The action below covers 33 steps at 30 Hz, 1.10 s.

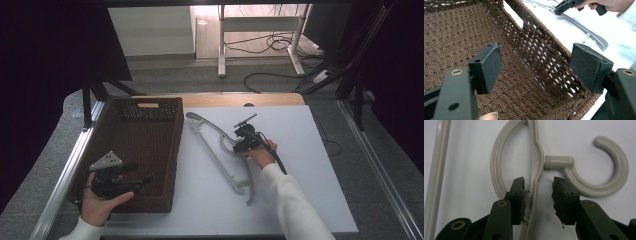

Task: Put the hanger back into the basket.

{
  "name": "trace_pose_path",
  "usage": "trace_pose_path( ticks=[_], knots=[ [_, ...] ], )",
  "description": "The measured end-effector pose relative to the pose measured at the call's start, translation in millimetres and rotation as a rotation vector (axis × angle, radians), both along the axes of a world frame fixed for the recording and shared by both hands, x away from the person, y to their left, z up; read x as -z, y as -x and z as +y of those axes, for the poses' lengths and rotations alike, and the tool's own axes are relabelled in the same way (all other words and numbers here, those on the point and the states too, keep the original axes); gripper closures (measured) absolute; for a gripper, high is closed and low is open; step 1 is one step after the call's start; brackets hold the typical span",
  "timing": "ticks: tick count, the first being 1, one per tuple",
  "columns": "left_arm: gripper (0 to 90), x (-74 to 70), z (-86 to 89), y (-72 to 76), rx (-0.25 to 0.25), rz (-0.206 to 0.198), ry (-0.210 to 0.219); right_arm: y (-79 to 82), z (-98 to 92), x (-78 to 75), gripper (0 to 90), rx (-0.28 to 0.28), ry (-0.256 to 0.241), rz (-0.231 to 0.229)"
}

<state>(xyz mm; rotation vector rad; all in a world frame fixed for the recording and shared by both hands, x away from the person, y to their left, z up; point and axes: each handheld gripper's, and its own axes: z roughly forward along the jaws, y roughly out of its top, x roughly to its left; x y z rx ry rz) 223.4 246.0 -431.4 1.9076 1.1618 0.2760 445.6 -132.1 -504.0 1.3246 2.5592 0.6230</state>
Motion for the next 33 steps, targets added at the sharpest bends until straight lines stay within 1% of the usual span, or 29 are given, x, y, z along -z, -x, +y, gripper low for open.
trace_pose_path(
  ticks=[2, 5, 8, 10, 13, 15, 16, 17, 18, 20, 26, 32, 33],
  knots=[
    [25.8, 0.5, -0.2, -0.3, 0.0, 0.001, -0.001, -0.7, 0.6, -0.2, 64.2, -0.001, 0.006, -0.002],
    [25.9, 0.4, -0.7, -0.2, -0.001, -0.002, -0.001, -0.4, 3.3, -0.5, 67.0, -0.012, 0.033, -0.012],
    [26.0, -0.5, -0.9, 0.5, -0.003, -0.007, -0.003, 0.7, 7.2, -0.7, 75.8, -0.034, 0.046, -0.013],
    [26.0, -0.4, -0.6, 0.6, -0.005, -0.008, -0.003, 0.8, 9.3, -1.2, 76.4, -0.027, 0.056, -0.009],
    [26.0, -0.2, -0.3, 0.5, -0.006, -0.007, -0.004, -0.8, 8.3, -1.6, 77.8, -0.014, 0.048, 0.001],
    [26.0, -0.2, -0.3, 0.6, -0.006, -0.007, -0.004, -1.3, 7.6, -1.7, 78.8, -0.006, 0.049, -0.002],
    [26.0, -0.3, 0.0, 0.7, -0.006, -0.008, -0.003, -2.4, 5.6, -2.3, 81.5, 0.012, 0.061, -0.01],
    [26.0, -0.3, 0.2, 0.7, -0.006, -0.009, -0.003, -3.0, 3.7, -3.1, 82.0, 0.012, 0.066, -0.018],
    [26.0, -0.3, 0.2, 0.7, -0.006, -0.009, -0.003, -3.6, 1.4, -4.2, 82.3, 0.017, 0.059, -0.021],
    [26.1, -0.4, 1.3, 0.8, -0.007, -0.012, -0.001, -4.2, -2.8, -8.4, 82.5, 0.017, 0.027, -0.021],
    [26.1, -1.5, 2.5, 1.9, -0.009, -0.018, 0.002, 0.4, -9.3, -25.6, 82.9, 0.012, 0.019, -0.089],
    [26.1, -1.8, 2.6, 2.1, -0.012, -0.019, 0.002, 6.7, -19.4, -43.4, 83.0, -0.012, 0.0, -0.155],
    [26.1, -1.8, 2.6, 2.1, -0.012, -0.019, 0.002, 6.7, -19.4, -43.4, 83.0, -0.012, 0.0, -0.155]
  ],
)
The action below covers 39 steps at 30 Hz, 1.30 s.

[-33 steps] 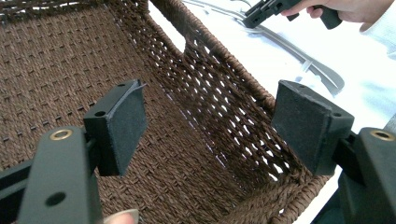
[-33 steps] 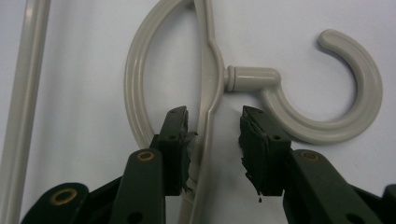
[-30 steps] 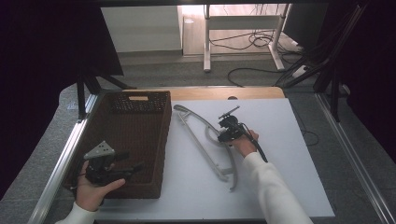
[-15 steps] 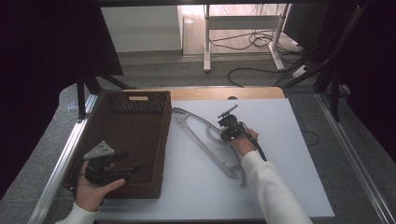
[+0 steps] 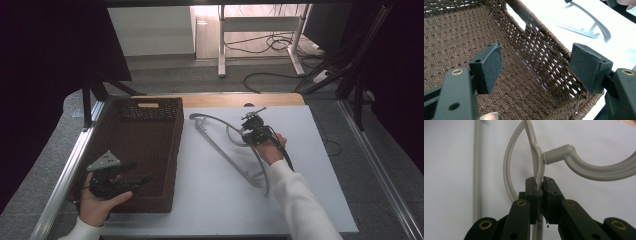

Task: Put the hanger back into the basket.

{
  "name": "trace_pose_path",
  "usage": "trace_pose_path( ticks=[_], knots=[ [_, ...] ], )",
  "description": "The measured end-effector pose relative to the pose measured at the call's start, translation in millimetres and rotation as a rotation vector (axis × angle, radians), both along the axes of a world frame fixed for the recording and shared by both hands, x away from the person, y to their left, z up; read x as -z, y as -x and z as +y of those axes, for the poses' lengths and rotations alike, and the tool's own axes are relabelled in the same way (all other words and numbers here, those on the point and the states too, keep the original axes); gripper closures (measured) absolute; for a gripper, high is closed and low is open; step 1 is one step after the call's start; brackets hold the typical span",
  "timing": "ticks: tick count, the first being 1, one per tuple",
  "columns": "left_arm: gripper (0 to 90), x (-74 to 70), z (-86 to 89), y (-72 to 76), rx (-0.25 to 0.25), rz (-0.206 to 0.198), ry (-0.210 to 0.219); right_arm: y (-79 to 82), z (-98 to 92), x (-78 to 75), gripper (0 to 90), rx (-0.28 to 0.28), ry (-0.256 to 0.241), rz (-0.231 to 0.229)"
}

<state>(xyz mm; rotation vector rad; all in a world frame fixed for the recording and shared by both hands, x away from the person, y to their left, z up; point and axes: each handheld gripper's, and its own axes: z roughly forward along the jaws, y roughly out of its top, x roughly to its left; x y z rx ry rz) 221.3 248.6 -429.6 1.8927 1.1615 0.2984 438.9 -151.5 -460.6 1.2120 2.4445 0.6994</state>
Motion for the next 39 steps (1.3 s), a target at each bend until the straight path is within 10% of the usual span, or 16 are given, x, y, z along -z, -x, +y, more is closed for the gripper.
trace_pose_path(
  ticks=[10, 39],
  knots=[
    [26.1, 0.5, -0.1, -0.9, -0.004, 0.004, -0.003, 11.4, -16.7, -27.5, 83.0, -0.053, -0.031, -0.107],
    [26.1, 1.3, 2.5, -2.8, -0.016, 0.008, 0.0, 50.0, -69.4, -82.8, 83.1, -0.166, -0.262, -0.196]
  ],
)
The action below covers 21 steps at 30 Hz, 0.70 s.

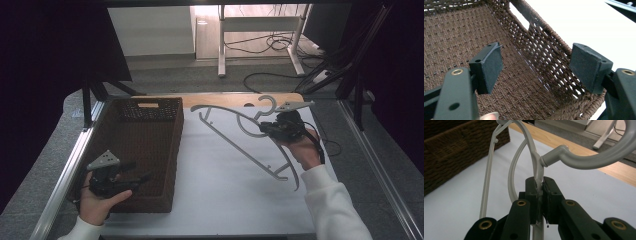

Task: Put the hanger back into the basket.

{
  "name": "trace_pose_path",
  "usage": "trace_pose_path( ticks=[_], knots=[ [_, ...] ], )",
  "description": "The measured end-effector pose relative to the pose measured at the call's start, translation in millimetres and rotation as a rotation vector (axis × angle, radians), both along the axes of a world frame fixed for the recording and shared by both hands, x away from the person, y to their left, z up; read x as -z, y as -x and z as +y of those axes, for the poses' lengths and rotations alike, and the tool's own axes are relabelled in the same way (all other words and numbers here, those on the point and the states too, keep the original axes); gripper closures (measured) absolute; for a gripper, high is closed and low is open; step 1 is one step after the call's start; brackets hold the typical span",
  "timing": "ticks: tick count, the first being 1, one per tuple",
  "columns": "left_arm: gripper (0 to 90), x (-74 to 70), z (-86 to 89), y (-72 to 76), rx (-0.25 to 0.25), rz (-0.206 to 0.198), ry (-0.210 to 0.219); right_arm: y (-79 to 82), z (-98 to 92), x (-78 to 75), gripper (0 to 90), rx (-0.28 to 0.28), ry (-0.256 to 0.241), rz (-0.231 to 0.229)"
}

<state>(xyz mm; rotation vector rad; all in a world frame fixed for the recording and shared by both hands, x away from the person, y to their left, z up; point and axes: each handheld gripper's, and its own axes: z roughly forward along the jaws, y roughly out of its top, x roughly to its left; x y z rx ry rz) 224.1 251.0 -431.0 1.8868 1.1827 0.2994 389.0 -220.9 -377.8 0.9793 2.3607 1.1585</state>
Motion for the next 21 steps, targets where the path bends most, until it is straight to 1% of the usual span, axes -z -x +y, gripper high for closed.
trace_pose_path(
  ticks=[2, 3, 5, 6, 7, 8, 9, 16, 21],
  knots=[
    [26.1, -0.8, -0.3, -0.2, -0.001, -0.002, -0.001, 5.0, -1.8, -3.5, 83.1, -0.019, -0.01, -0.004],
    [26.1, -0.8, -0.3, -0.2, -0.001, -0.002, -0.001, 5.0, -1.8, -3.5, 83.1, -0.019, -0.01, -0.004],
    [26.1, -1.7, -0.8, -0.4, -0.001, -0.005, 0.0, 11.6, -3.5, -7.8, 83.0, -0.051, -0.022, -0.013],
    [26.1, -2.0, -1.0, -0.4, -0.001, -0.006, 0.001, 13.8, -3.8, -9.1, 83.0, -0.062, -0.021, -0.021],
    [26.1, -2.0, -1.0, -0.4, -0.001, -0.006, 0.001, 13.8, -3.8, -9.1, 83.0, -0.062, -0.021, -0.021],
    [26.1, -2.5, -1.7, -0.2, 0.0, -0.008, 0.005, 17.2, -4.7, -11.4, 83.1, -0.083, -0.016, -0.037],
    [26.1, -2.7, -2.1, -0.1, 0.001, -0.008, 0.003, 18.5, -4.9, -12.2, 83.1, -0.093, -0.019, -0.041],
    [26.1, -5.4, -3.3, 0.1, 0.006, -0.014, 0.007, 23.8, -3.3, -11.7, 83.1, -0.137, -0.019, -0.04],
    [26.1, -8.6, -5.6, -1.5, 0.011, -0.021, 0.009, 26.0, 0.6, -10.4, 83.1, -0.161, -0.009, -0.04]
  ],
)
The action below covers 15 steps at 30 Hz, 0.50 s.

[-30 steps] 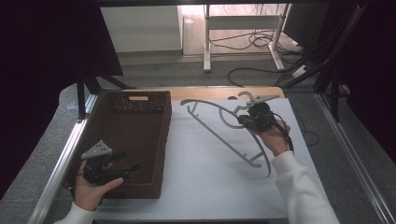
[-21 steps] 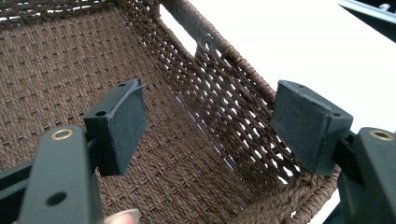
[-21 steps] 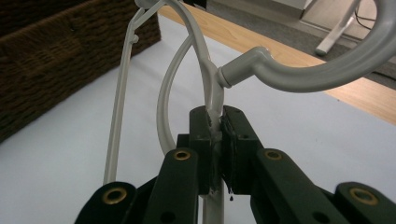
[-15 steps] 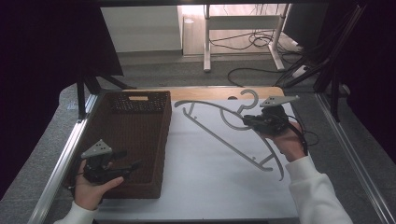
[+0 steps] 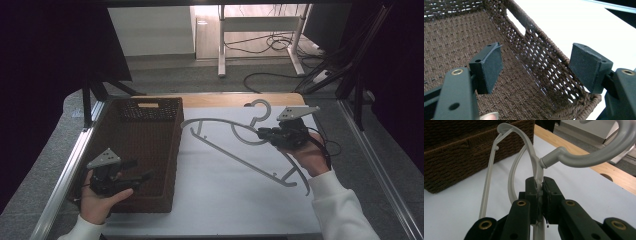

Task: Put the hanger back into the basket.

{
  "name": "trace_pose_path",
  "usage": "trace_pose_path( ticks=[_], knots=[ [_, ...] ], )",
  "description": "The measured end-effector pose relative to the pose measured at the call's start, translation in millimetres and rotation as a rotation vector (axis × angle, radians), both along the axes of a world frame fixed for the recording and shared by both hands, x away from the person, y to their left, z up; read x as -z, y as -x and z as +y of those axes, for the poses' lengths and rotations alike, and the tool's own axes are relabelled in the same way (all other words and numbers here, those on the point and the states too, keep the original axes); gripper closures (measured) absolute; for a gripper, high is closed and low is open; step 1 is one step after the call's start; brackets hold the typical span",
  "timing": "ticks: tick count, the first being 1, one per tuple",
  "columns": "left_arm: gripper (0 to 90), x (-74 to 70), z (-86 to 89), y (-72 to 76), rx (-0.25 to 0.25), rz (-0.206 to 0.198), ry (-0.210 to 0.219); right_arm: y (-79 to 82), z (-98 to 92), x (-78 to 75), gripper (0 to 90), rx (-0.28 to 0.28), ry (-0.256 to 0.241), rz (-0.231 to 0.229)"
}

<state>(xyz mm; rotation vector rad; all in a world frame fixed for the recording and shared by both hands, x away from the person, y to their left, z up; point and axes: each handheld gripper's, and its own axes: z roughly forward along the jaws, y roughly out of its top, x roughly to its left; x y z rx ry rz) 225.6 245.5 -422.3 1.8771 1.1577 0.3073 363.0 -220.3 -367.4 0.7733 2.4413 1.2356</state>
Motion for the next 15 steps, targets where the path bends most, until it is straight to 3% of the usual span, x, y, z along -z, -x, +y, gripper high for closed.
trace_pose_path(
  ticks=[9, 13, 15],
  knots=[
    [26.3, -10.4, -9.5, -7.8, 0.024, -0.017, -0.015, 3.9, 4.9, -6.0, 83.1, -0.036, 0.002, -0.004],
    [26.8, -26.5, -17.8, -19.5, 0.048, -0.048, -0.036, 8.5, 8.2, -10.5, 83.1, -0.066, -0.003, -0.012],
    [27.1, -41.6, -24.0, -32.8, 0.07, -0.073, -0.049, 11.2, 10.2, -12.2, 83.1, -0.087, -0.001, -0.014]
  ],
)
